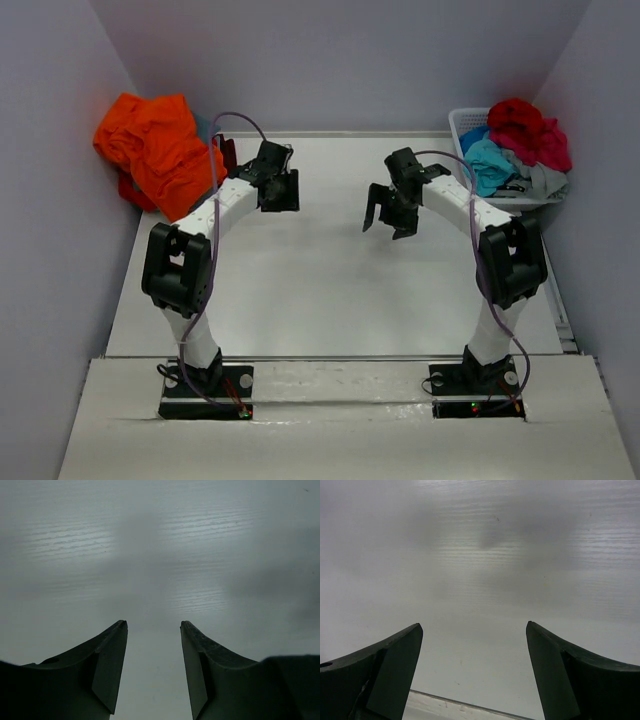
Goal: Fold and stack the t-shirts
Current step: Neatly place the folded tshirt to the corner
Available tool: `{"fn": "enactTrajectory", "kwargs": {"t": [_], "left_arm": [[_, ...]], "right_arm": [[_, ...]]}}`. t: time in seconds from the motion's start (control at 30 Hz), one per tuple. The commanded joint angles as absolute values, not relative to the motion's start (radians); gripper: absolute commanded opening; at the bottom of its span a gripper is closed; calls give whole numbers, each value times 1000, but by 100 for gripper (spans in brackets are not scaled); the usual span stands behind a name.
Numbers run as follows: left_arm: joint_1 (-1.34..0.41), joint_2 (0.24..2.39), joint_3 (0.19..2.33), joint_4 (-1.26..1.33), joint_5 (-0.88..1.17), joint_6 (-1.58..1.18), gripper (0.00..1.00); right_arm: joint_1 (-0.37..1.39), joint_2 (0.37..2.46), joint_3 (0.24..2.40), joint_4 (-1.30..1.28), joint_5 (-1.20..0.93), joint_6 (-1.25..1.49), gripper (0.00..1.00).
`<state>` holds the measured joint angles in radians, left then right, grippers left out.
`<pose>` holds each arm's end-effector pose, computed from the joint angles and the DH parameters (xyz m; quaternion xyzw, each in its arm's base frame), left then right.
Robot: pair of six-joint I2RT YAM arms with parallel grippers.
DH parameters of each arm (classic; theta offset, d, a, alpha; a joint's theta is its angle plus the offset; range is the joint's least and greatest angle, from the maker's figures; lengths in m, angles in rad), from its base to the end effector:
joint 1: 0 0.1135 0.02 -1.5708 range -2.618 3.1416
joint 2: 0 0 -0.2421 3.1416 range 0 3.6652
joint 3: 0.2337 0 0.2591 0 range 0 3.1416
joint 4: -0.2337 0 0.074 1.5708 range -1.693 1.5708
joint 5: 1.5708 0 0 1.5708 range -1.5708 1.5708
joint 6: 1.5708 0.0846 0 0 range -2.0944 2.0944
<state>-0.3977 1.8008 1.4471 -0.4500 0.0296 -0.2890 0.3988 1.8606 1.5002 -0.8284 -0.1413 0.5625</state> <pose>0.4070 -0.1737 0.2041 0.0559 0.9256 -0.1389 0.3477 0.3686 0.1682 0.1664 0.0667 0.9772 0.1490 0.1359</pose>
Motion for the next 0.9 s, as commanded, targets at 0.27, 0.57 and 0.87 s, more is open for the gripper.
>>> {"fn": "enactTrajectory", "kwargs": {"t": [0.27,0.57,0.87], "left_arm": [[-416,1842,1443,-406,18,-294,57],[-416,1861,1447,-413,29,-293,57],[-416,1864,1445,-419,28,-295,58]], "right_arm": [[393,1873,1505,-761,-137,583,91],[393,1885,1532,-758,-135,577,91],[393,1896,1531,-745,-153,571,91]]}}
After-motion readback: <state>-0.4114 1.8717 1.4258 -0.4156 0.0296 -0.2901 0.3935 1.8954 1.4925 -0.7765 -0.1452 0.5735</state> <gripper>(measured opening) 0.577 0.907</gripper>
